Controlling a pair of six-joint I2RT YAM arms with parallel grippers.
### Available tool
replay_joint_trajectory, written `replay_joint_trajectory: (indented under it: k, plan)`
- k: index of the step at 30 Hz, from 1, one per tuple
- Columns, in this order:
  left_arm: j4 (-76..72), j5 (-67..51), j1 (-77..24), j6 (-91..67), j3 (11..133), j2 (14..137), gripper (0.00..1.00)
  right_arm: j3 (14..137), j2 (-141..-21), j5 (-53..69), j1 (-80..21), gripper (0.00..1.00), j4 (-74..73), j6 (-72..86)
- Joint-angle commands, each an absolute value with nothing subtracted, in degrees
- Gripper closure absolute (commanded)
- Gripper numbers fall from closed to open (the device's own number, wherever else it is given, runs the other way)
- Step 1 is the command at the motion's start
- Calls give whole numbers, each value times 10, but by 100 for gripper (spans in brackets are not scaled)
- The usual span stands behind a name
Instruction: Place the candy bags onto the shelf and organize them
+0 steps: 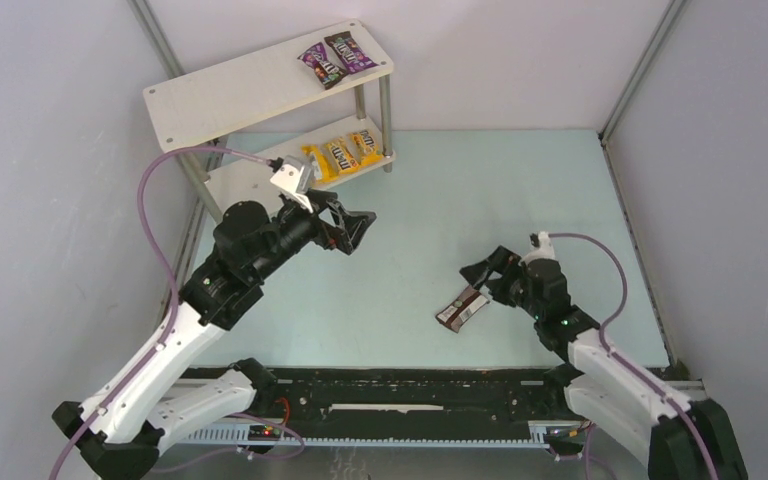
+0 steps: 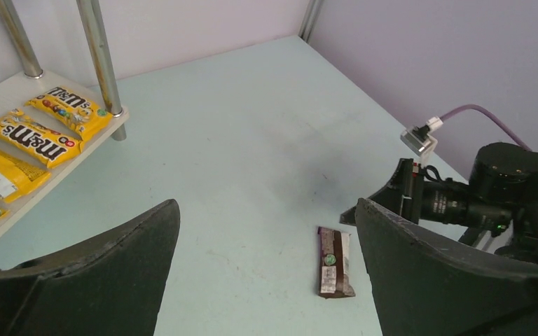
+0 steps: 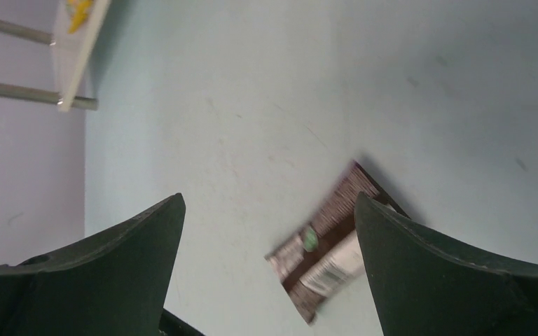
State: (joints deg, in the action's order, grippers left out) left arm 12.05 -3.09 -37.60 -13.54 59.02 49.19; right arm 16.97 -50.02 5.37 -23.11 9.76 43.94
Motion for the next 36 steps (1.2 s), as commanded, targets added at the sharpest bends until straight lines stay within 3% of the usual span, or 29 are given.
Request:
replay_joint_trajectory:
  k: [1, 5, 8, 13, 36]
  plan:
    - [128, -21, -381, -113, 602, 496, 0, 146, -397, 37, -209, 0, -90, 485]
    - [132, -16, -386, -111, 603, 503, 0, 173, -304, 1, -206, 0, -235, 461]
    - [133, -24, -389, -113, 604, 513, 0, 180, -282, 49, -193, 0, -268, 454]
    - [132, -30, -389, -121, 603, 527, 0, 180, -340, 159, -186, 0, -210, 479]
    - [134, -20, -400, -118, 601, 518, 0, 193, -615, 138, -170, 7, -5, 533]
